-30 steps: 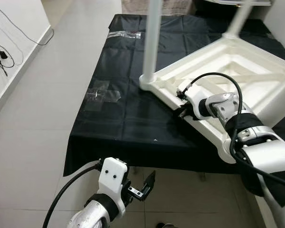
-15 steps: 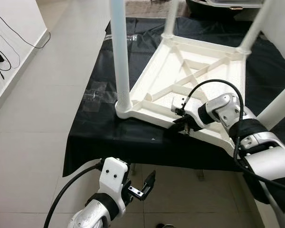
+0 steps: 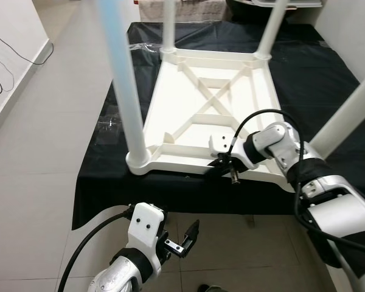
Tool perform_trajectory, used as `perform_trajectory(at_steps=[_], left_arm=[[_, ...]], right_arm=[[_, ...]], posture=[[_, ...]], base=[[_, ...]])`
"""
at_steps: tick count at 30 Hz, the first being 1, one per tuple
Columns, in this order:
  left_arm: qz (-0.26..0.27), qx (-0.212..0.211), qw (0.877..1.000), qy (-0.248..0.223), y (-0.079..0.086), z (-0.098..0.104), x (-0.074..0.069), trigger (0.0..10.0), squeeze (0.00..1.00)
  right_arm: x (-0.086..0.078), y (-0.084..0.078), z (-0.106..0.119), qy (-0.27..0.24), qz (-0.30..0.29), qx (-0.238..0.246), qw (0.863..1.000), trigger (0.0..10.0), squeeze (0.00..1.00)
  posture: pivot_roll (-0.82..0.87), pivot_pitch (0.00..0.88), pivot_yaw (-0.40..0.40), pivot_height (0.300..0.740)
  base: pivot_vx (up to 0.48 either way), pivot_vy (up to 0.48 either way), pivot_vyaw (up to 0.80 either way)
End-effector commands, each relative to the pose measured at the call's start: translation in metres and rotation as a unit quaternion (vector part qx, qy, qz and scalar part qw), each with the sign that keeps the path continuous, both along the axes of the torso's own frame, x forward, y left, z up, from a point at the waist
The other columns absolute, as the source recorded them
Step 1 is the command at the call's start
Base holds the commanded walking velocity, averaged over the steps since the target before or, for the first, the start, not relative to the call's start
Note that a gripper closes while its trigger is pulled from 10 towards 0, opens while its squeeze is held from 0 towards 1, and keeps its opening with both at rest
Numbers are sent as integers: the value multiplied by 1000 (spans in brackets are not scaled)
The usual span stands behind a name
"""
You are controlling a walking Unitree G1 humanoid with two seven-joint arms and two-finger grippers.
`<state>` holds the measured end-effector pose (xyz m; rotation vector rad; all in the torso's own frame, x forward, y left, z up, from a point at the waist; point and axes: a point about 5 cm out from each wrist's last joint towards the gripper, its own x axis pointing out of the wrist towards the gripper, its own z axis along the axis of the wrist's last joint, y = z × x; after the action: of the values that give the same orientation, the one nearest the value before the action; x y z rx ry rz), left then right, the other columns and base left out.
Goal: Building children table
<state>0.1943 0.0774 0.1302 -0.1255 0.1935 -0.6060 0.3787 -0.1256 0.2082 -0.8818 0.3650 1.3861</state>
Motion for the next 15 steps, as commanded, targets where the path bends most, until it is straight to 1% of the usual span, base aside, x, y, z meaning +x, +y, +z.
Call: perform_trajectory(at_steps=[1,2,4,5,6,8,9,11,13,15], left_arm=[[-5,-1,1000,12,-2,-6,-1,10000,0],[-5,-2,1000,11,-2,-5,-1,10000,0],[-5,-2,1000,11,-2,-5,-1,10000,0],[-5,-2,1000,11,-3,-5,0,10000,0],[-5,-2,1000,11,-3,-5,0,10000,0],[-2,-2,1000,8,-3,-4,1,10000,0],[-2,-2,1000,8,-3,-4,1,10000,0],[0,-3,1000,7,-3,-4,1,10000,0],[0,-3,1000,7,-3,-4,1,10000,0],[0,-3,1000,7,-3,-3,1,10000,0]], right_arm=[[0,26,15,-33,45,24,998,0,0],[1,32,18,-36,35,32,998,0,0],[1,32,18,-36,35,32,998,0,0],[4,38,20,-33,18,35,999,0,0],[4,38,20,-33,18,35,999,0,0],[8,46,22,-39,-12,39,998,0,0],[8,46,22,-39,-12,39,998,0,0],[8,53,23,-48,-13,45,998,0,0],[8,53,23,-48,-13,45,998,0,0],[9,56,24,-52,-18,46,997,0,0]], posture=[[22,167,-59,740],[25,168,-64,740],[25,168,-64,740],[27,171,-66,740],[27,171,-66,740],[28,173,-72,740],[28,173,-72,740],[29,175,-74,740],[29,175,-74,740],[26,177,-74,740]], base=[[0,0,0],[0,0,0],[0,0,0],[0,0,0],[0,0,0],[0,0,0],[0,0,0],[0,0,0],[0,0,0],[0,0,0]])
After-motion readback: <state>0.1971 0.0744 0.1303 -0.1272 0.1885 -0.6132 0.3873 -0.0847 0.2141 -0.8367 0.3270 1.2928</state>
